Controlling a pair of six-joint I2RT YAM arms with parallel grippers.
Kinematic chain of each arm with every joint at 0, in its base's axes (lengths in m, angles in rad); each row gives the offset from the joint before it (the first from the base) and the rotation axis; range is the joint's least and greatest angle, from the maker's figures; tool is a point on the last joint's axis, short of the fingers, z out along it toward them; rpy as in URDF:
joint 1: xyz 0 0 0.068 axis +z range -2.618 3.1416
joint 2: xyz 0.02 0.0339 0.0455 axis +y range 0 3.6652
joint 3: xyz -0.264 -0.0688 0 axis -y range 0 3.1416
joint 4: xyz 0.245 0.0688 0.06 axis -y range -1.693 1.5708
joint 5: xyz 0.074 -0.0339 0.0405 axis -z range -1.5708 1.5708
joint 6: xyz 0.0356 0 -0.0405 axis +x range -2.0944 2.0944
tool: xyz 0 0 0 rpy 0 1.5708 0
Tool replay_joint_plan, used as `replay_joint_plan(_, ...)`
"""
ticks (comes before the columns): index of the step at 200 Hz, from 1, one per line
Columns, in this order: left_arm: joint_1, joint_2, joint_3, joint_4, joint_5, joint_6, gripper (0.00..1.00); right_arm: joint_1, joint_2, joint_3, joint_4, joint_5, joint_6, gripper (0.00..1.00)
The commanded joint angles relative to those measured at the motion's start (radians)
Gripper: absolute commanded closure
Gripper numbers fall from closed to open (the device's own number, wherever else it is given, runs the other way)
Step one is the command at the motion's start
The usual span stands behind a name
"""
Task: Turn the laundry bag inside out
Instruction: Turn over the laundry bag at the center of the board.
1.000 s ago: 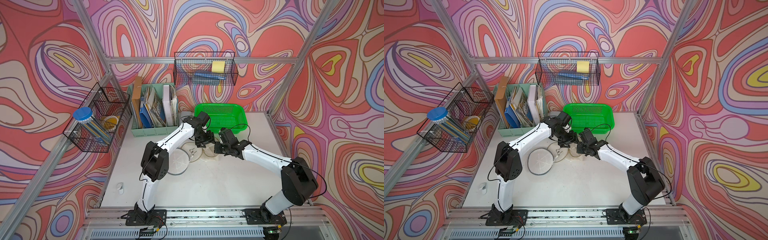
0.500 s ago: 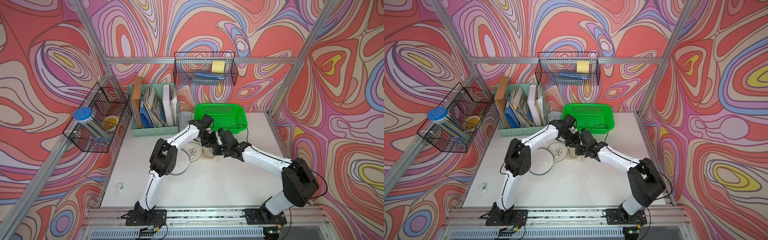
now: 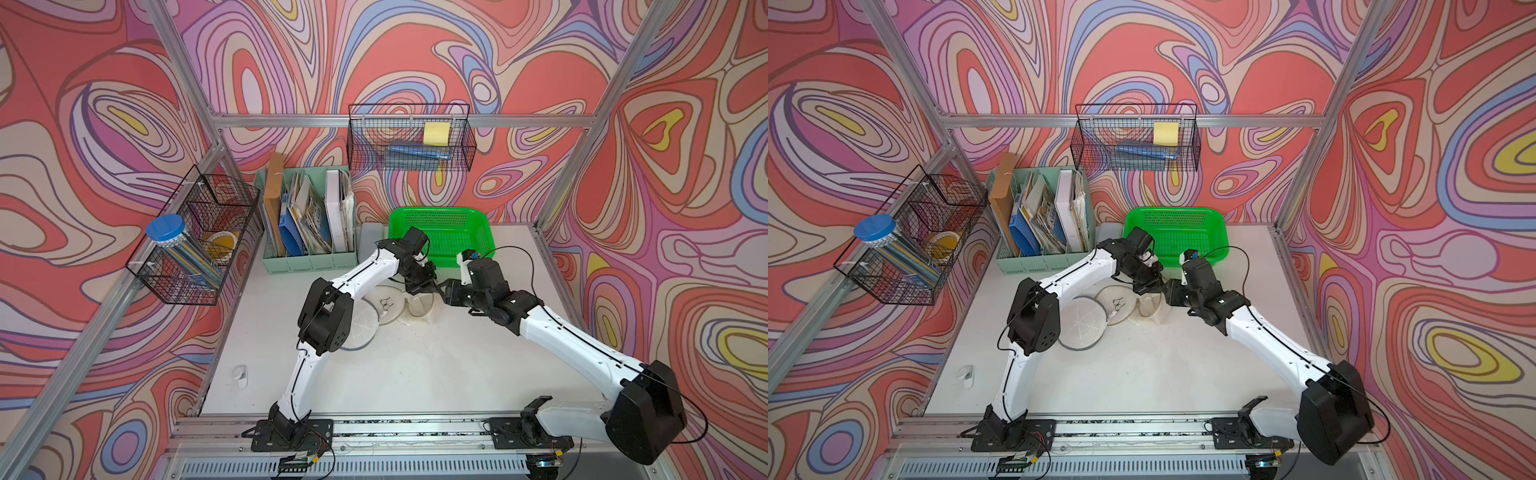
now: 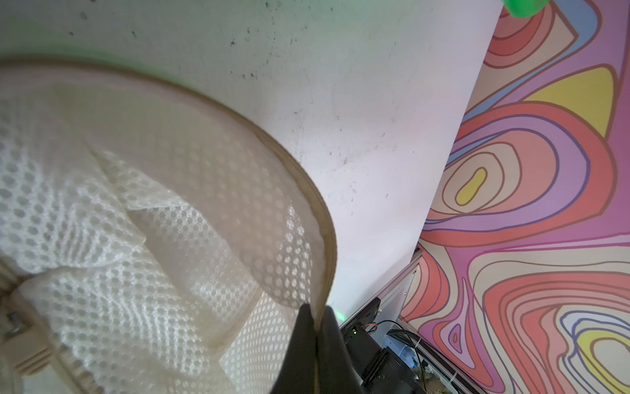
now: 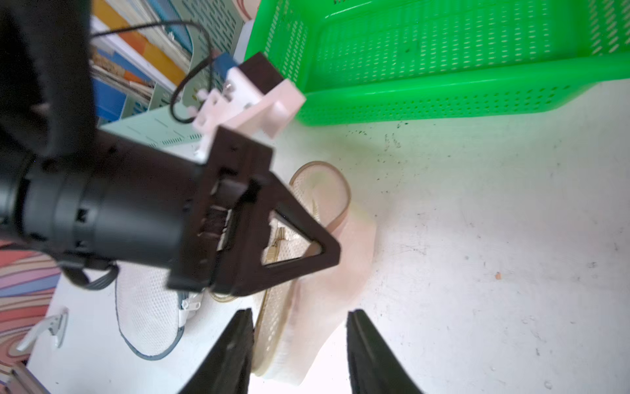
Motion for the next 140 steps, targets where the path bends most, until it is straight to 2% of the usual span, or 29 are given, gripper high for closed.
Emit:
replay_joint_plan(1,0.0,-0.089,0.016,-0.015,0.026,-0.007,1.0,-0.108,0.022,-0.099,0.05,-0.181,0.095,0.58)
replay_joint_plan(31,0.004,-0.123,0.01,-0.033,0.03,0.001,1.0,-0.183,0.048,-0.201,0.214,-0.332,0.195,0.63)
replay_joint_plan(71,0.004,-0.135,-0.011,-0.028,0.032,0.0,1.0,-0.227,0.103,-0.286,0.484,-0.503,0.355,0.61)
replay_joint_plan(92,0.005,-0.136,-0.012,-0.025,0.028,-0.003,1.0,-0.235,0.126,-0.318,0.588,-0.547,0.424,0.6)
replay_joint_plan(140,0.012,-0.147,-0.012,-0.002,0.032,-0.024,1.0,-0.237,0.12,-0.324,0.614,-0.566,0.46,0.57)
